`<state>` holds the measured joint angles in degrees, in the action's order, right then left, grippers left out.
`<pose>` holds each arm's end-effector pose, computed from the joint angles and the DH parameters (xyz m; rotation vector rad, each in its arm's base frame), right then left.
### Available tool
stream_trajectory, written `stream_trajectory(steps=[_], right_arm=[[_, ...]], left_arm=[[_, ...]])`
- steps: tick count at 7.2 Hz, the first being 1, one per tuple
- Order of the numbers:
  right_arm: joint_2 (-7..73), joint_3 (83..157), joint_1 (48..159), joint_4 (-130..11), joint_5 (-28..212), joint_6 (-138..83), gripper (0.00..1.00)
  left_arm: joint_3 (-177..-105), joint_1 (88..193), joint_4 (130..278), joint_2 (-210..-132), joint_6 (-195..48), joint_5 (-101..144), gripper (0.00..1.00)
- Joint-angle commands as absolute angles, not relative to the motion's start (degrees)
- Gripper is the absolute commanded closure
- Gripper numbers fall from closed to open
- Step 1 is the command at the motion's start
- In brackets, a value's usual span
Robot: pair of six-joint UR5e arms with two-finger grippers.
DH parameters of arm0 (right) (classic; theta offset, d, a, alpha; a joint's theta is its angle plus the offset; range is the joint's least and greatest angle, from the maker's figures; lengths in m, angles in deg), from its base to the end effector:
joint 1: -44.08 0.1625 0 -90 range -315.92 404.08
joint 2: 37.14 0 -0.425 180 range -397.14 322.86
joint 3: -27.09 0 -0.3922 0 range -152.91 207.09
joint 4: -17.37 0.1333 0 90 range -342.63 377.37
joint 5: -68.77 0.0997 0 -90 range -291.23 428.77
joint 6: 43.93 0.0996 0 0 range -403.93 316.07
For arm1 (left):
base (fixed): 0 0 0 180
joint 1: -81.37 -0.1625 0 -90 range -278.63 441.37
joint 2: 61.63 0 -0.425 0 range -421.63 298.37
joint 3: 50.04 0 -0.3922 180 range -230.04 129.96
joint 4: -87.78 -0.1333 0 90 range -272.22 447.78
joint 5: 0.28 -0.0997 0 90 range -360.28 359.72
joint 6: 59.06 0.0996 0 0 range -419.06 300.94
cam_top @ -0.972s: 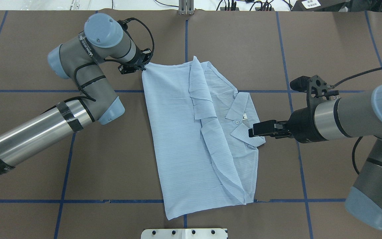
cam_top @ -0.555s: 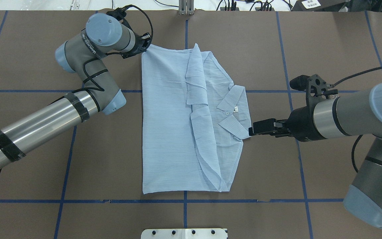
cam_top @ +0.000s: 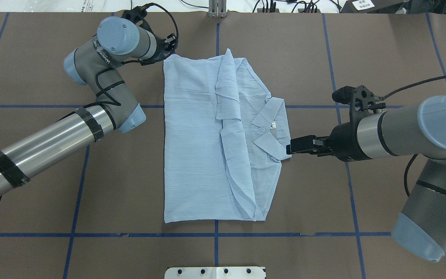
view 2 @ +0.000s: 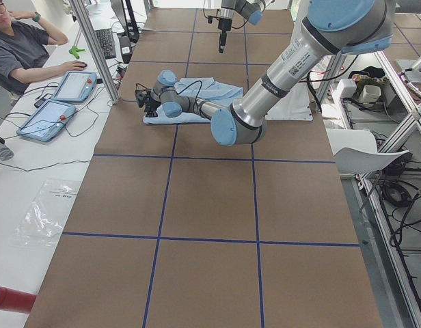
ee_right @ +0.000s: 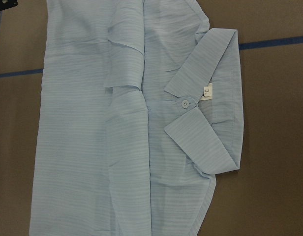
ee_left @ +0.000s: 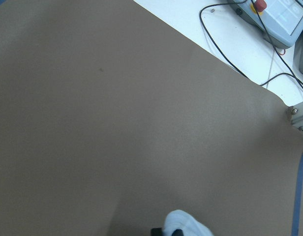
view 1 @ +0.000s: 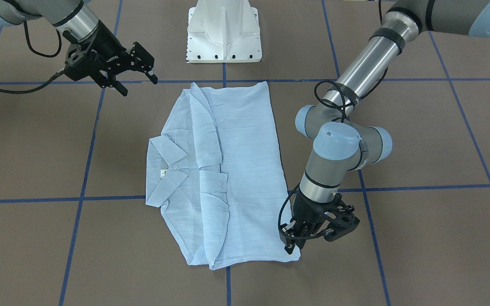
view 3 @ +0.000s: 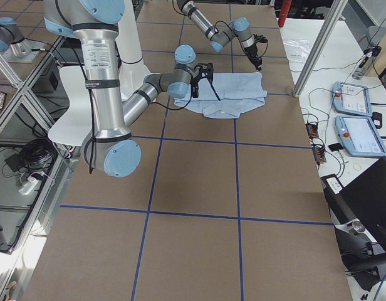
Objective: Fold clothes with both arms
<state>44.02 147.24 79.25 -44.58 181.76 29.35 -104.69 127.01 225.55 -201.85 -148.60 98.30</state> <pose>-0.3490 -0.3614 0.2797 0.1858 -1.1892 0.0475 0.5019 -0.6826 0.2905 0.3090 1.0762 -0.6246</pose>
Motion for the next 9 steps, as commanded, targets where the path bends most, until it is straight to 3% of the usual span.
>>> stream_trajectory(steps=[1, 3, 6, 7, 9], right_arm=[[37.3, 144.9, 75.2, -53.9, 175.9, 28.2, 0.0], [25.0, 139.5, 68.4, -67.4, 165.1, 24.7, 0.0], [17.5, 126.4, 63.6, -67.8, 157.3, 21.3, 0.0], [14.2, 120.9, 62.4, -67.7, 154.9, 21.0, 0.0], [13.3, 117.5, 61.5, -67.8, 154.0, 20.2, 0.0]], left_arm=[[-111.6, 128.7, 221.0, -198.0, -143.4, 106.2, 0.0], [-129.6, 129.5, 215.1, -185.8, -139.2, 106.9, 0.0], [-148.8, 129.5, 206.0, -174.9, -137.8, 109.0, 0.0], [-150.0, 129.5, 206.0, -173.5, -138.2, 111.1, 0.0], [-149.7, 129.4, 206.0, -173.4, -138.2, 111.5, 0.0]])
